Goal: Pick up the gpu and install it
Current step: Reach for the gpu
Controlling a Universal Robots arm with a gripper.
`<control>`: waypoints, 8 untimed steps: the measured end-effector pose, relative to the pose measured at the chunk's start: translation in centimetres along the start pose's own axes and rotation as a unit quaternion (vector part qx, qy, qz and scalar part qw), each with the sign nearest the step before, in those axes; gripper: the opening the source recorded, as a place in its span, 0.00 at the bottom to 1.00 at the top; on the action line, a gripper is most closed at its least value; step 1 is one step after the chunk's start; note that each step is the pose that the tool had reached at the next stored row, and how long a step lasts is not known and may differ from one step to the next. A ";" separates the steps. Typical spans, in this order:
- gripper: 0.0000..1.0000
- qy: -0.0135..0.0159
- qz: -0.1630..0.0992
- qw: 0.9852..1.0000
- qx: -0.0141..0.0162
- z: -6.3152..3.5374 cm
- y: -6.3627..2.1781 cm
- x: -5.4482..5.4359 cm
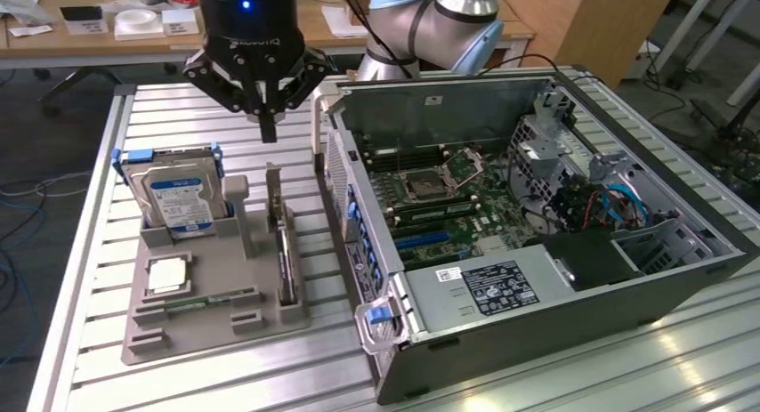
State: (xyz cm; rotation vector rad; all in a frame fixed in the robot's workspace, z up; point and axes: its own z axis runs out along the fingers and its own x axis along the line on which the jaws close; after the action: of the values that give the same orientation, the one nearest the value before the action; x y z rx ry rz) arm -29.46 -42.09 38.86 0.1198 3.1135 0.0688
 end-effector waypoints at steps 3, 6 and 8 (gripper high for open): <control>0.11 0.000 0.000 1.000 0.000 -0.01 -0.26 0.0; 0.11 0.000 0.000 1.000 0.000 -0.02 -0.42 0.0; 0.11 0.000 0.000 1.000 0.000 -0.02 -0.49 0.0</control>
State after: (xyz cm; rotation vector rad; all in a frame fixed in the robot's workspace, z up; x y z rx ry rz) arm -29.46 -42.57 38.86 0.1200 3.1134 0.0689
